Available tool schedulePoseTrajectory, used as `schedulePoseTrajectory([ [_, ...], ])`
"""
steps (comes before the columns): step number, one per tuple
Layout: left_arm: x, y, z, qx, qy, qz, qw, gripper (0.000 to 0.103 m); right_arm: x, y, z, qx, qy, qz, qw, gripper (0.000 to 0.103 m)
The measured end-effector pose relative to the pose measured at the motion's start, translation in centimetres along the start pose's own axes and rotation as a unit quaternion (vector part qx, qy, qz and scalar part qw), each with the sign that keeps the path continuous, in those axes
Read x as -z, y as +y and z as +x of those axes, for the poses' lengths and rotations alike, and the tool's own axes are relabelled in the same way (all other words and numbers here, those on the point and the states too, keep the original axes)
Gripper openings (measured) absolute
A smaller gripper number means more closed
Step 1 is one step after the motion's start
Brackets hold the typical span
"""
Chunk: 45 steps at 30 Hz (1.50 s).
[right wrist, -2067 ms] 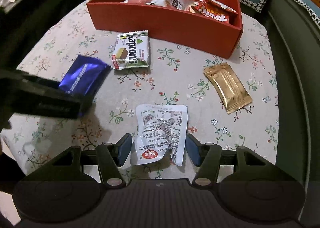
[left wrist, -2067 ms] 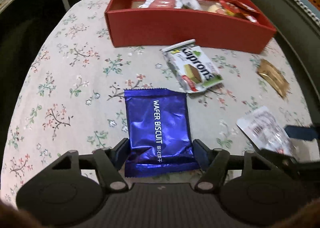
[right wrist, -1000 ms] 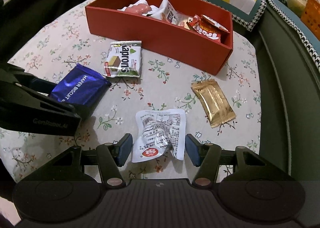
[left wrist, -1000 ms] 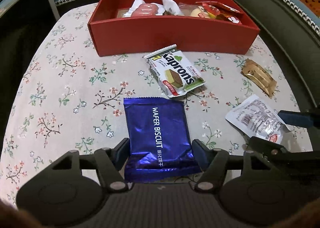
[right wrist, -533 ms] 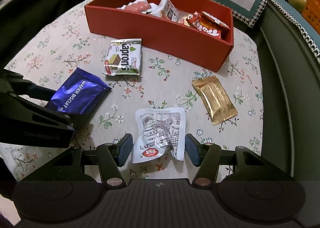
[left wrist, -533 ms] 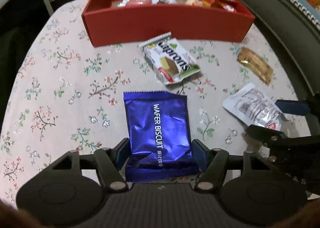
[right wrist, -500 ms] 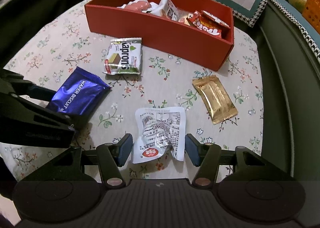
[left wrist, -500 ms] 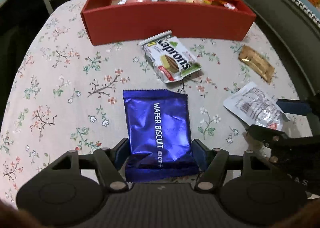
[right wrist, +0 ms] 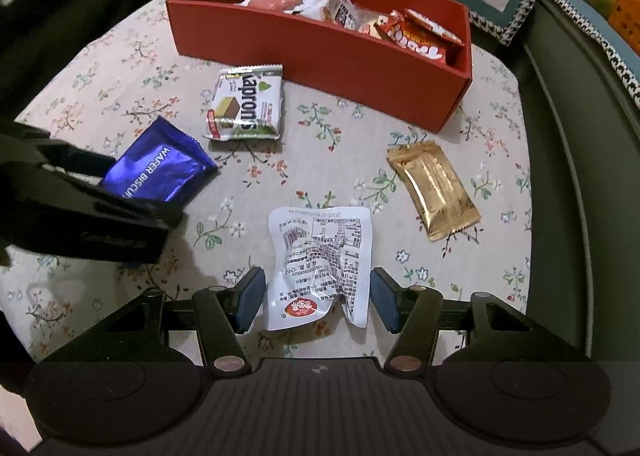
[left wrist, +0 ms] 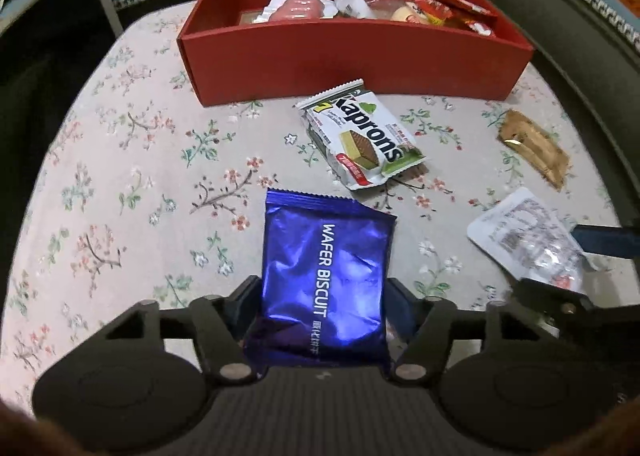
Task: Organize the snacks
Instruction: 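Close the left tool on the blue wafer biscuit pack and lift it, then hold the wafer pack with the left tool while the right tool moves to the white wonton bag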
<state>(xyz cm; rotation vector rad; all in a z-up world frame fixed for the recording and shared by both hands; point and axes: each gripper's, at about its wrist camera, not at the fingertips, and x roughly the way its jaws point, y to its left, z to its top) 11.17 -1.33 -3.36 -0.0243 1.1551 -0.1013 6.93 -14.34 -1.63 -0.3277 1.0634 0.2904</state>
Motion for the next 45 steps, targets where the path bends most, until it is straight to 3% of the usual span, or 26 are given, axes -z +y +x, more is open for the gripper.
schedulePoseTrajectory([
  [15,-0.4,0.1,-3.3,0.046,-0.037,-0.017,0.9981,0.103,-0.7,-0.4,-1.1,0.007,-0.026,0.009,1.000,0.065],
  [38,-2.2,-0.2,-5.1,0.053,-0.077,-0.021,0.9954,0.103,-2.7,-0.8,-2.7,0.019,-0.069,0.016,0.997,0.061],
  [39,-2.3,-0.1,-5.1,0.055,-0.079,-0.022,0.9952,0.103,-2.8,-0.8,-2.8,0.019,-0.070,0.017,0.997,0.060],
  [40,-2.3,-0.1,-5.2,0.055,-0.080,-0.022,0.9950,0.103,-3.0,-0.9,-2.8,0.015,-0.071,0.019,0.997,0.049],
  [41,-2.4,-0.2,-5.3,0.056,-0.082,-0.022,0.9949,0.103,-3.1,-1.0,-2.9,0.006,-0.071,0.024,0.997,0.045],
  [45,-2.5,-0.1,-5.2,0.056,-0.081,-0.023,0.9949,0.103,-3.4,-1.3,-2.9,-0.002,-0.070,0.030,0.997,0.045],
])
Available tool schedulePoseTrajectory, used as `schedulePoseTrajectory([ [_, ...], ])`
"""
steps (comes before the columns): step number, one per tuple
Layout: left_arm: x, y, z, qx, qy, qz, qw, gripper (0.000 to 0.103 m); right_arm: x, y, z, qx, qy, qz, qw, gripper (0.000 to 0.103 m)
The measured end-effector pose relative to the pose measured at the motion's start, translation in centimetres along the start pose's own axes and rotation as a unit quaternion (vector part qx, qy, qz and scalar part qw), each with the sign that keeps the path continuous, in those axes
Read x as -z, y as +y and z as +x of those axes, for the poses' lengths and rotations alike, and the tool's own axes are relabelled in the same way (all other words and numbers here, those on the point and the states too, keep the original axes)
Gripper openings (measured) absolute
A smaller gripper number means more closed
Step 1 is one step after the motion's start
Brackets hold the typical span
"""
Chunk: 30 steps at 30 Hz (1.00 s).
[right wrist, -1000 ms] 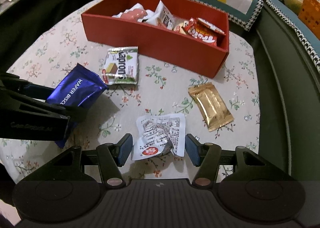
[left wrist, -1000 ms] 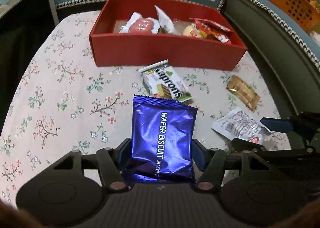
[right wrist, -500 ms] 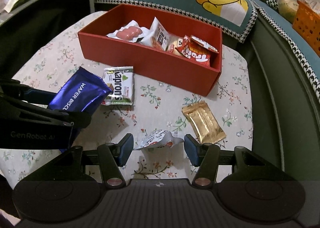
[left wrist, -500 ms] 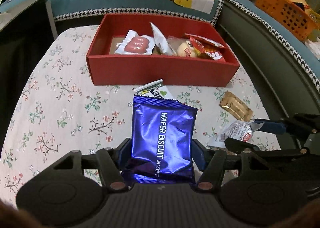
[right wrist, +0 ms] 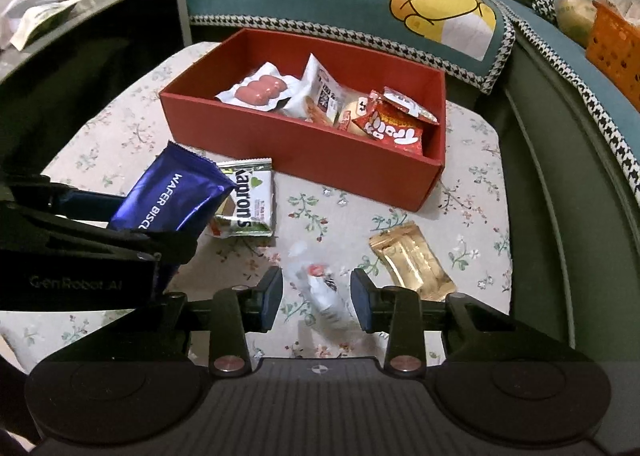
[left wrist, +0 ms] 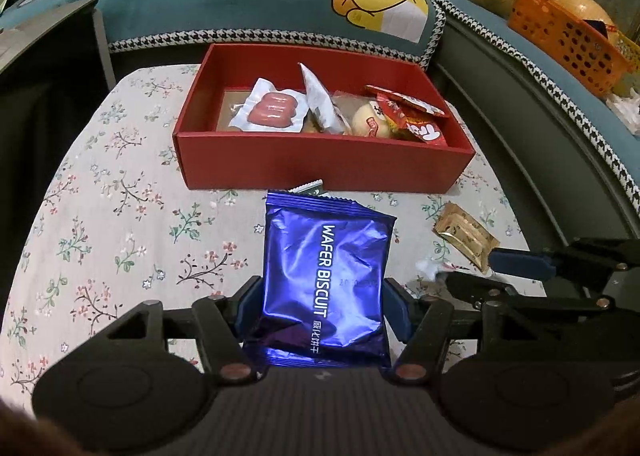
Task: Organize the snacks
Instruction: 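Hold the wafer pack with the left tool while the right tool moves to the white wonton bag, then lower the right tool onto the white wonton bag and close on it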
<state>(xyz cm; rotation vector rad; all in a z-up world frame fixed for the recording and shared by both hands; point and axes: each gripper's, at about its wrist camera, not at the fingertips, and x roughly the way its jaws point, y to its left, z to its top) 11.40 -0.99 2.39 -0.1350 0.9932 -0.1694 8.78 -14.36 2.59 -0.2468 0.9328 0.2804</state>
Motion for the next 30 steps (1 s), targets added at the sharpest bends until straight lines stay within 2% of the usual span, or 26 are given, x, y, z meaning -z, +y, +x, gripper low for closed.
schedulePoseTrajectory([
  [4,0.2,0.3,0.4,0.000,0.007,-0.004,1.0000,0.103,0.4,-0.9,0.6,0.001,0.019,0.008,1.000,0.049],
  [9,0.3,0.1,0.8,0.008,0.015,-0.001,0.9998,0.103,0.8,-1.4,1.9,-0.014,0.043,0.024,0.999,0.049],
  [13,0.4,0.3,1.0,0.014,0.021,-0.006,0.9997,0.103,1.1,-1.3,2.9,-0.014,0.058,0.022,0.998,0.068],
  [14,0.4,0.4,1.0,0.015,0.021,-0.008,0.9996,0.103,1.3,-1.2,3.3,-0.018,0.069,0.018,0.997,0.077],
  [16,0.4,0.6,1.0,0.017,0.023,-0.010,0.9995,0.103,1.5,-1.4,3.8,-0.037,0.087,0.032,0.995,0.084],
  [19,0.4,1.0,1.0,0.021,0.023,-0.015,0.9994,0.103,2.2,-2.5,3.3,-0.072,0.094,0.070,0.990,0.085],
  [20,0.4,1.1,1.0,0.022,0.023,-0.017,0.9993,0.103,2.4,-2.8,3.0,-0.073,0.091,0.081,0.990,0.087],
  [24,0.4,1.1,0.8,0.027,0.023,-0.019,0.9992,0.103,2.4,-3.5,3.6,-0.035,0.098,0.109,0.989,0.087],
  [30,0.4,2.4,0.5,0.031,0.019,-0.032,0.9988,0.103,0.4,-2.8,5.2,-0.036,0.108,0.081,0.990,0.087],
])
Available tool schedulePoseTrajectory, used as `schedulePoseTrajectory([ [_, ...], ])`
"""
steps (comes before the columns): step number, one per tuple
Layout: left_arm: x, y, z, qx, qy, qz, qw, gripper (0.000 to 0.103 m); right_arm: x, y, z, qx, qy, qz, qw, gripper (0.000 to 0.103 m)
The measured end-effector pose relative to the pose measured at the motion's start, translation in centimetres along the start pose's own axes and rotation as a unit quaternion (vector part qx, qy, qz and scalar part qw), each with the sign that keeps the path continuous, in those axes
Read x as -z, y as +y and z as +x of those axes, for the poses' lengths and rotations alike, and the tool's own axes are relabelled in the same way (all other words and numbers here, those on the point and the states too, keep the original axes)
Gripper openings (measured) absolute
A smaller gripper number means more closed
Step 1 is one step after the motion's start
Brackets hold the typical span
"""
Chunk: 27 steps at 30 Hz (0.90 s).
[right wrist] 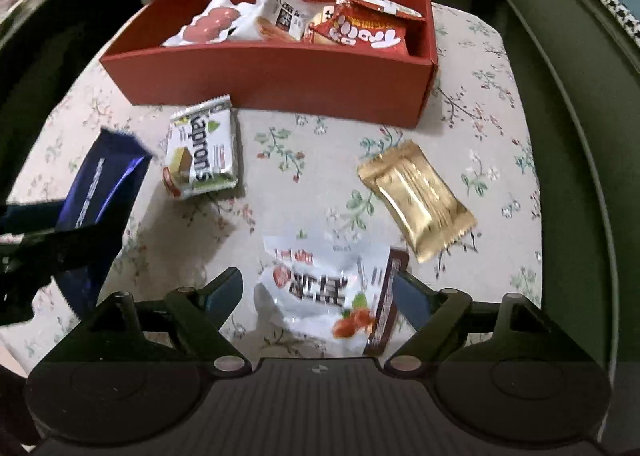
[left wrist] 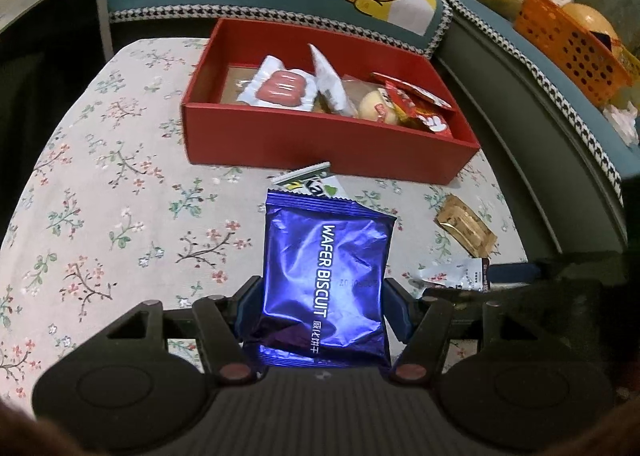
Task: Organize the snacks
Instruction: 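Lower the right tool onto the white wonton bag and close on it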
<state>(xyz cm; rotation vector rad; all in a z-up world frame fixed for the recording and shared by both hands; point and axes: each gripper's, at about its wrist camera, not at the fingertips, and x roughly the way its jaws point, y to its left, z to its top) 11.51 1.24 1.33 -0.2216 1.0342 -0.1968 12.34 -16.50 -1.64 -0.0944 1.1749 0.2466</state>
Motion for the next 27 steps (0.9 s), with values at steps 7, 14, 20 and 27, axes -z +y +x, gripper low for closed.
schedulePoseTrajectory([
  [7,-0.1,0.5,0.2,0.004,0.003,-0.008,1.0000,0.103,-2.0,-0.8,2.3,-0.047,0.011,-0.021,0.999,0.087],
  [14,-0.3,0.9,-0.2,0.008,0.000,-0.017,0.9998,0.103,0.3,-1.5,0.4,-0.132,0.036,0.008,0.991,0.087],
  [20,-0.2,1.0,-0.2,0.009,0.000,-0.022,0.9997,0.103,2.9,0.5,-2.7,-0.034,0.037,-0.153,0.987,0.087],
  [27,-0.1,0.8,0.8,0.012,0.015,-0.017,0.9997,0.103,0.1,3.3,-0.5,0.011,0.057,-0.318,0.946,0.087],
])
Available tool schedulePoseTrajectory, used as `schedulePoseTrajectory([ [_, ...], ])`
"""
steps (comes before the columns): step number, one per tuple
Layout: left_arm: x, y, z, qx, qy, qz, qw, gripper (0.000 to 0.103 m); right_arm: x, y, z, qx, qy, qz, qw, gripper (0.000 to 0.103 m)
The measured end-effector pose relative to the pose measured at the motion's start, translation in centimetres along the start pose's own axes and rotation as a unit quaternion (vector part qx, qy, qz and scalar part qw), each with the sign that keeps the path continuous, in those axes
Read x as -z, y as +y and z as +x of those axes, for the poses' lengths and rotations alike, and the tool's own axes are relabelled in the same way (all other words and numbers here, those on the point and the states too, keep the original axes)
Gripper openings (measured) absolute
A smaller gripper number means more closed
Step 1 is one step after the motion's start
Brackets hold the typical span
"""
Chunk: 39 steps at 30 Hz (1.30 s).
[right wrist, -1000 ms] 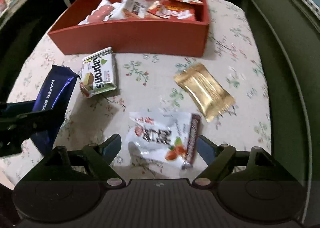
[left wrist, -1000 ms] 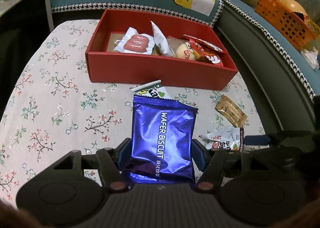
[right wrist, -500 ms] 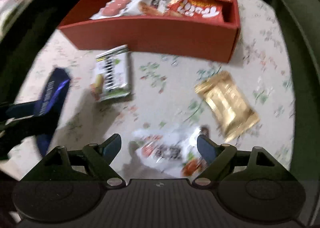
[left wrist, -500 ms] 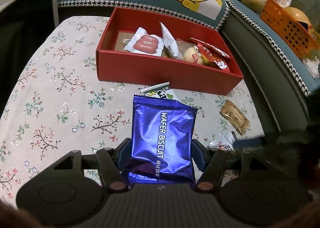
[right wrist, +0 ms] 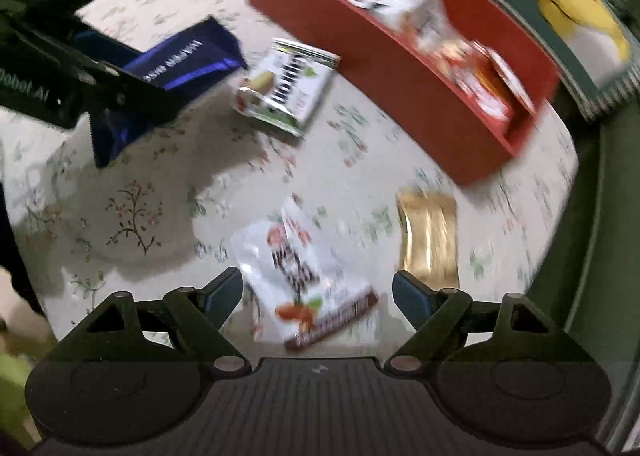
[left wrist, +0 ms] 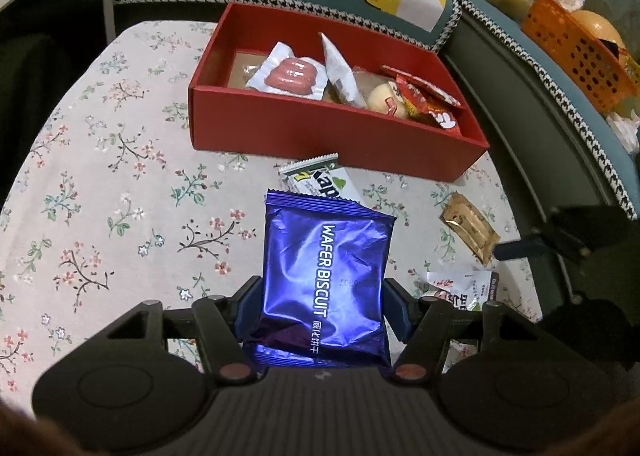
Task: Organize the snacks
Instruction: 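Lower the right tool onto the white wonton bag and close on it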
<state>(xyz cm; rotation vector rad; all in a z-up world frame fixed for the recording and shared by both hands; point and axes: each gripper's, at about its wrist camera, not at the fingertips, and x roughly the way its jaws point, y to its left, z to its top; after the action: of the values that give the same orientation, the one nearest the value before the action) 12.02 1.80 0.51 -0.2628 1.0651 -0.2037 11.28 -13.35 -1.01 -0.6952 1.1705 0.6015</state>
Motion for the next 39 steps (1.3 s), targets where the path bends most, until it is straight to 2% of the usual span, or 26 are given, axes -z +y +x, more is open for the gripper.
schedulePoseTrajectory([
  [5,0.2,0.5,0.5,0.002,0.013,-0.006,0.9999,0.103,-1.5,0.8,2.8,-0.020,0.024,-0.051,0.998,0.086],
  [7,0.3,0.5,0.6,0.002,0.016,-0.006,0.9999,0.103,-1.3,1.1,3.3,-0.018,0.018,-0.053,0.998,0.086],
  [14,0.4,0.1,0.4,0.008,0.015,0.002,0.9998,0.103,0.9,-0.1,2.4,-0.032,-0.002,0.060,0.998,0.065],
  [21,0.9,-0.1,0.8,-0.002,0.021,0.009,0.9997,0.103,2.4,0.2,1.7,-0.021,-0.023,0.149,0.988,0.065],
  [28,1.6,-0.5,3.1,-0.026,0.050,0.033,0.9979,0.103,3.0,-0.2,1.5,-0.026,-0.027,0.169,0.985,0.065],
  [30,1.7,-0.7,4.2,-0.038,0.060,0.040,0.9966,0.103,2.9,-0.4,1.6,-0.030,-0.024,0.172,0.984,0.067],
  [33,2.0,-2.0,5.0,-0.056,0.056,0.072,0.9942,0.103,2.6,-0.2,1.8,-0.033,-0.022,0.169,0.985,0.073],
  [35,2.7,-2.9,5.1,-0.074,0.054,0.097,0.9911,0.103,2.4,0.4,2.1,-0.023,-0.022,0.156,0.987,0.083],
  [37,3.0,-2.9,4.9,-0.076,0.056,0.095,0.9911,0.103,2.3,0.8,2.6,-0.005,-0.020,0.149,0.989,0.088],
  [39,3.0,-2.6,4.5,-0.076,0.057,0.095,0.9909,0.103,2.4,0.5,2.5,-0.011,-0.023,0.157,0.987,0.089],
])
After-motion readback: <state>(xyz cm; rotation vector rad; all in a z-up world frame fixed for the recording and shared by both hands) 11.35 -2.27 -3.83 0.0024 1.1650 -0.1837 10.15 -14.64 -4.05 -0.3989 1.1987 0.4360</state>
